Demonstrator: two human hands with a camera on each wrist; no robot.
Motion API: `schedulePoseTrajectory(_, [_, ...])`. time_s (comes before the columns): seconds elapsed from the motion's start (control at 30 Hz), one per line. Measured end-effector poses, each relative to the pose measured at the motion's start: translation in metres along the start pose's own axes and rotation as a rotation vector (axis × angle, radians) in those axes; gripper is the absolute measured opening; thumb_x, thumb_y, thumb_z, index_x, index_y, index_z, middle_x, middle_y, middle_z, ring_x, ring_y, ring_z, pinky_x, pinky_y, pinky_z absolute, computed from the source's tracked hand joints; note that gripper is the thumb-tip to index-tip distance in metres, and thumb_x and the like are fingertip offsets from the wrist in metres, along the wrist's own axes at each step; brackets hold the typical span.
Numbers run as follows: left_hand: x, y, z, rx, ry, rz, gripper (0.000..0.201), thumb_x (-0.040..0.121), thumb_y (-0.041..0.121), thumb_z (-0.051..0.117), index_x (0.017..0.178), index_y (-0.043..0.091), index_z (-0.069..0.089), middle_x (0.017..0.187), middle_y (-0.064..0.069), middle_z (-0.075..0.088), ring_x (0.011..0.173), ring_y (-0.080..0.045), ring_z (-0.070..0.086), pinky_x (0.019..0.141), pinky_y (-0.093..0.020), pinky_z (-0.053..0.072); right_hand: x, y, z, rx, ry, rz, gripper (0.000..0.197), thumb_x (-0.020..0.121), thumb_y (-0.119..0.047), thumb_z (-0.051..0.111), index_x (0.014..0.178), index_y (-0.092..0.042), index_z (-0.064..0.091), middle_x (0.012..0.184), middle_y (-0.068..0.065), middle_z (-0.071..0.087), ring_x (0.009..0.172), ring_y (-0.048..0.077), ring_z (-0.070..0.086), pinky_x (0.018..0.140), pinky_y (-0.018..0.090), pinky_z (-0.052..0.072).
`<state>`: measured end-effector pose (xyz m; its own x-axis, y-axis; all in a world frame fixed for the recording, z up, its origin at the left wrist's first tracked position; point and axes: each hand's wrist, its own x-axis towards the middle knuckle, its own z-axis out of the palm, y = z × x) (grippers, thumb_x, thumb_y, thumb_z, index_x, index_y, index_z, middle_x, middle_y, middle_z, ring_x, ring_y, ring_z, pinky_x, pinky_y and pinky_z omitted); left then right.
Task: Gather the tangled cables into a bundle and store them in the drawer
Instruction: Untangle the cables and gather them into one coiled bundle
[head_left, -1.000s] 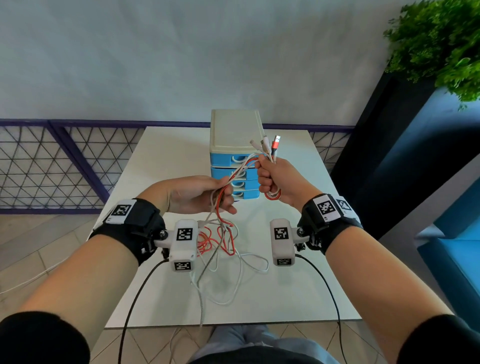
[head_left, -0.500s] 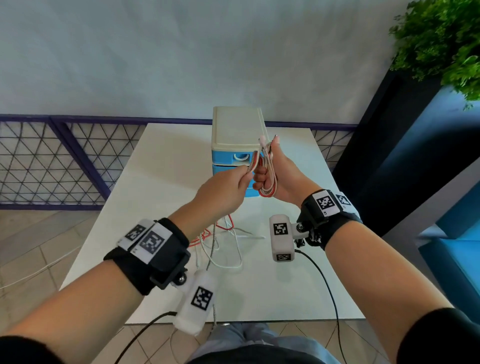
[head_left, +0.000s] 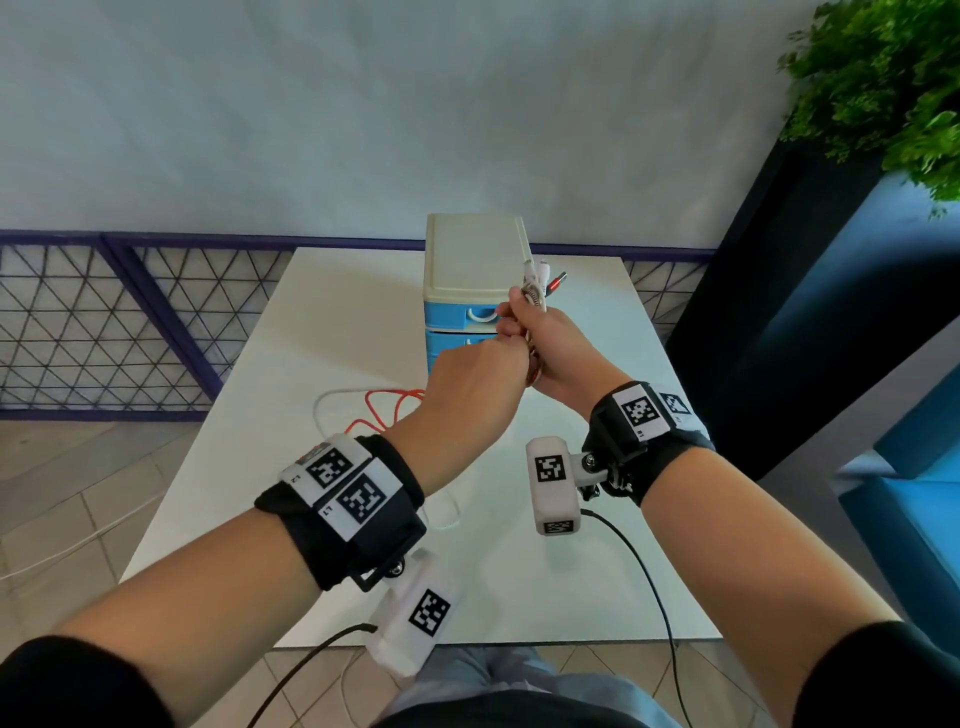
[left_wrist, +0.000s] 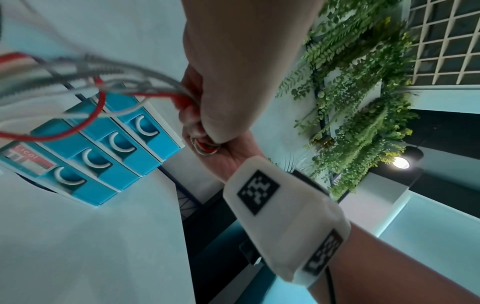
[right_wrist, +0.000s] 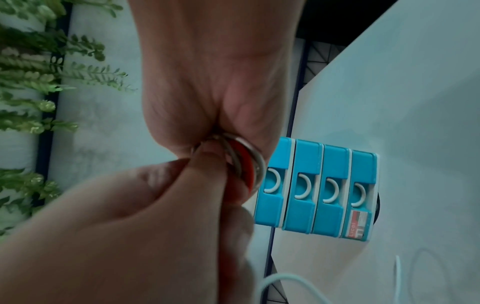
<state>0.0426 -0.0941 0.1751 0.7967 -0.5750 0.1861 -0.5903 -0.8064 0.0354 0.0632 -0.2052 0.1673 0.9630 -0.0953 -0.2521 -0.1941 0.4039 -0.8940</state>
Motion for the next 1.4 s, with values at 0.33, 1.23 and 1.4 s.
schedulePoseTrajectory(0.33, [-0.004, -0.025, 0.015, -0.956, -0.397, 0.034, 0.045, 0.101, 0.039, 0.032, 0.080, 0.015, 0.063, 0.070, 0.000, 0.066, 0.059, -0.002, 0.057, 0.062, -0.012, 0.042, 0.002, 0.000, -0.008, 0.346, -0.010, 0.045, 0.040, 0.101, -0.037, 0.042, 0.067, -0.015, 0.043, 0.060, 0.001, 0.048, 0.058, 0.015, 0.055, 0.071, 0.037, 0.055])
schedulePoseTrajectory(1.23, [-0.037, -0.118, 0.089, -0.774, -0.482, -0.054, 0.013, 0.092, 0.029, 0.059, 0.079, 0.026, 0.061, 0.075, 0.011, 0.065, 0.055, 0.005, 0.052, 0.057, -0.013, 0.040, -0.006, -0.049, -0.011, 0.319, 0.106, -0.195, 0.043, 0.099, -0.044, 0.044, 0.064, -0.020, 0.035, 0.041, -0.008, 0.025, 0.031, 0.004, 0.022, 0.034, 0.018, 0.022])
schedulePoseTrajectory(1.4, [-0.038, -0.147, 0.102, -0.620, -0.457, -0.159, 0.031, 0.092, 0.046, 0.045, 0.078, 0.028, 0.066, 0.084, 0.009, 0.072, 0.088, -0.013, 0.066, 0.089, -0.034, 0.048, -0.005, -0.056, -0.012, 0.345, 0.144, -0.277, 0.043, 0.099, -0.043, 0.044, 0.064, -0.020, 0.035, 0.042, -0.008, 0.027, 0.032, 0.005, 0.023, 0.035, 0.019, 0.022])
